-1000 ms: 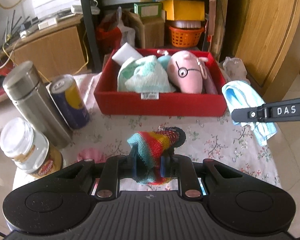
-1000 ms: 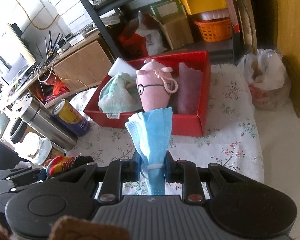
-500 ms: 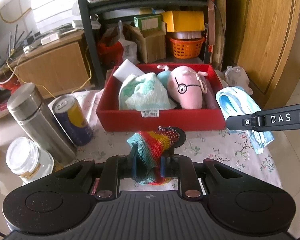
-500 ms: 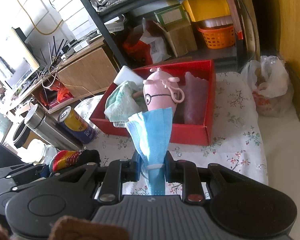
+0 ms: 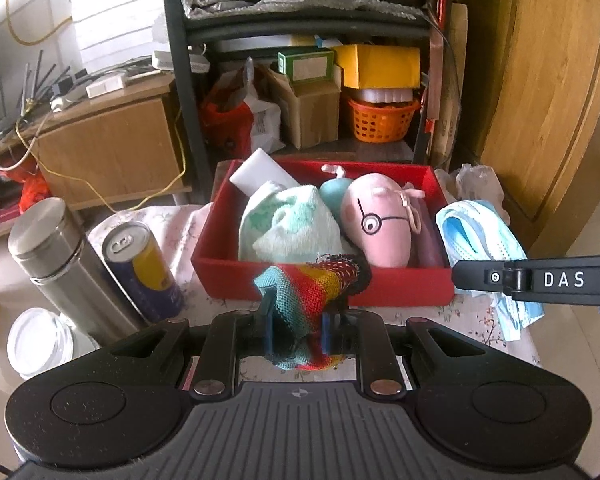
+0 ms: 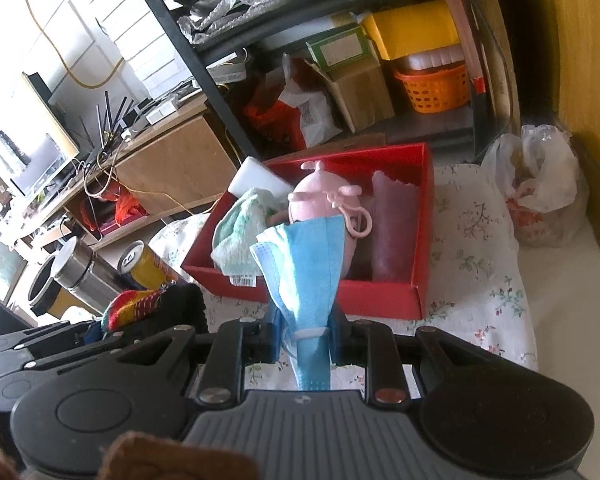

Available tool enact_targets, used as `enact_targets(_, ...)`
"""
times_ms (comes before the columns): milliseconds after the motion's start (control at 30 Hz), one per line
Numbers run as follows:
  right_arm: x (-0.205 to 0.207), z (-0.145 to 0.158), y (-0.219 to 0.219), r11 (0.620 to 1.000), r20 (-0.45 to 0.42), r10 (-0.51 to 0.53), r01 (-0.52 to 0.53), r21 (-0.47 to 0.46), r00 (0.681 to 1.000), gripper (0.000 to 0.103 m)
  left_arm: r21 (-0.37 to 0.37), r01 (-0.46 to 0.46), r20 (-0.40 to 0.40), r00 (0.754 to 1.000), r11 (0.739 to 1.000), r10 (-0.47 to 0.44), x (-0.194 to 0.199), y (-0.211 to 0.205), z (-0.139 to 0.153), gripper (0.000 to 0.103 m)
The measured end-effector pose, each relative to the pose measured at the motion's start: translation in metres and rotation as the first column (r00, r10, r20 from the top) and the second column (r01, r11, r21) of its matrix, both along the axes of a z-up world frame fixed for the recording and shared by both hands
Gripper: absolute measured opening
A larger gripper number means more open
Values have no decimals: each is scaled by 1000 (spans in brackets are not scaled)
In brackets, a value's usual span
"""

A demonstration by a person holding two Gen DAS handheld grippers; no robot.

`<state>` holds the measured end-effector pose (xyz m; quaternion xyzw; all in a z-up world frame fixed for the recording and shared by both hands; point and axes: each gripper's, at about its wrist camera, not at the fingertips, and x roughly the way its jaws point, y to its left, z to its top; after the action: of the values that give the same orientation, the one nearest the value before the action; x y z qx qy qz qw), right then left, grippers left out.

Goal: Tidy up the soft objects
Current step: 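Carry the striped sock and blue mask with both grippers toward the red box, then lower the sock and mask into the box and open both grippers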

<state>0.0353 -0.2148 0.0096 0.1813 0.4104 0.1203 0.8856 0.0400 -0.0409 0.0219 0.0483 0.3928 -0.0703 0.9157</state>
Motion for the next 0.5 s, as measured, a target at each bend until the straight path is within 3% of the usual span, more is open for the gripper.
enact_targets(500, 22, 14, -6, 998, 46, -60, 59, 32, 997, 0, -83, -64, 56, 996, 994, 69, 36, 9, 23, 20)
